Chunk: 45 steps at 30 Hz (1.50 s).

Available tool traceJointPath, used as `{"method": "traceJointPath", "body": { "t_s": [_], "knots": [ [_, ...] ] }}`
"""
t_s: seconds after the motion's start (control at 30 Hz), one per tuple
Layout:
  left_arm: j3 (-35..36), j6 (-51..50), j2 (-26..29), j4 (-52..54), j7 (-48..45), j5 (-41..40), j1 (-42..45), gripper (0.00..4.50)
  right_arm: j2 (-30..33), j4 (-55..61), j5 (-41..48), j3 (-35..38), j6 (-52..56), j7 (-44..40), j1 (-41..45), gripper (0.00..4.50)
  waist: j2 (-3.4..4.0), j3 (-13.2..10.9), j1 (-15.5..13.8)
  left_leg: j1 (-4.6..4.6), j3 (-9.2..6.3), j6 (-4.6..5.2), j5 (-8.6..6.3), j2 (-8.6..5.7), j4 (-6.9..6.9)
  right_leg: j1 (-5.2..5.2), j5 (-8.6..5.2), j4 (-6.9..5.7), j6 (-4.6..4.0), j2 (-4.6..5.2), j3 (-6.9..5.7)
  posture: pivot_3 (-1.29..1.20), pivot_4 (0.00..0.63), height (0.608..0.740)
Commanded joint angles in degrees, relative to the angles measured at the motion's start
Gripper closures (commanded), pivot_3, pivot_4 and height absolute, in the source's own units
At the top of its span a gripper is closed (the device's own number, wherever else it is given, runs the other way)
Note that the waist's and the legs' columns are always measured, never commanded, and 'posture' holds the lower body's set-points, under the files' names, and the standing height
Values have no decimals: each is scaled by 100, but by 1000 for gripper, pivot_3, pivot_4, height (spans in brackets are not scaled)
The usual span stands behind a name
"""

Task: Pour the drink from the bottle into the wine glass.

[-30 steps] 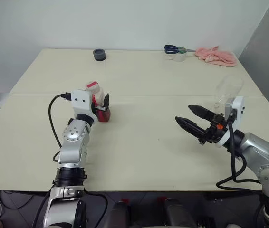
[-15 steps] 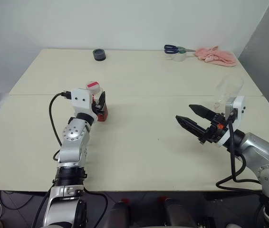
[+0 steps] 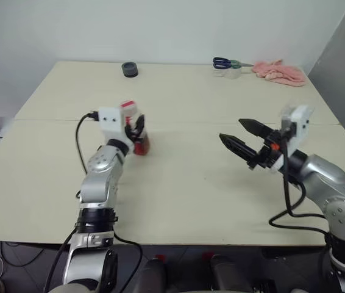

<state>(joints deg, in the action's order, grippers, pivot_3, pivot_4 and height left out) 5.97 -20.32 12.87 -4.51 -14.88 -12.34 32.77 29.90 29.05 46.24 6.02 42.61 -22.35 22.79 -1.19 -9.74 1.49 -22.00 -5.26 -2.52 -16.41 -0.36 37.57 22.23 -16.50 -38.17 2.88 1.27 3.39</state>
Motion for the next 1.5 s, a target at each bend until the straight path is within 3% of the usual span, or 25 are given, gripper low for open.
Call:
{"method": "traceJointPath", "body": {
  "t_s": [0.03,0.33,0.47,1.2,1.3,1.5],
  "knots": [
    [-320,-273,-59,425,-498,-287,321,2655,-110,-191,-215,-202,-61,-15,398,0,0,0,6,-5,-12,-2,1,0,15,0,1,-2,-1,-1,-1,0,150,740],
    [-1160,-540,396,623,-2378,-648,547,2655,-428,-741,-505,-455,-115,-266,1115,0,4,-2,35,-11,-7,-19,10,-4,18,6,1,-3,-2,-1,6,0,150,740],
    [-1276,-427,464,611,-2782,-675,666,2655,-614,-673,-461,-532,19,-227,1187,0,4,-2,30,-11,-15,2,-1,-3,26,6,1,-13,-3,-2,1,0,150,740],
    [-1336,-86,139,399,-3106,-593,888,2655,-1277,-534,-298,-376,346,219,1388,0,6,-4,35,-1,-19,4,0,-3,40,13,0,-64,-5,1,9,0,150,740],
    [-1333,-95,138,428,-3095,-598,866,2655,-1295,-508,-286,-363,346,220,1374,537,6,-4,35,-1,-20,4,0,-3,39,14,0,-64,-5,1,8,0,150,740],
    [-1316,-105,139,456,-3082,-611,830,2655,-1244,-490,-305,-331,330,146,1339,2495,7,-4,36,-1,-18,4,0,-3,40,14,0,-64,-5,2,9,0,150,740]
  ]
}}
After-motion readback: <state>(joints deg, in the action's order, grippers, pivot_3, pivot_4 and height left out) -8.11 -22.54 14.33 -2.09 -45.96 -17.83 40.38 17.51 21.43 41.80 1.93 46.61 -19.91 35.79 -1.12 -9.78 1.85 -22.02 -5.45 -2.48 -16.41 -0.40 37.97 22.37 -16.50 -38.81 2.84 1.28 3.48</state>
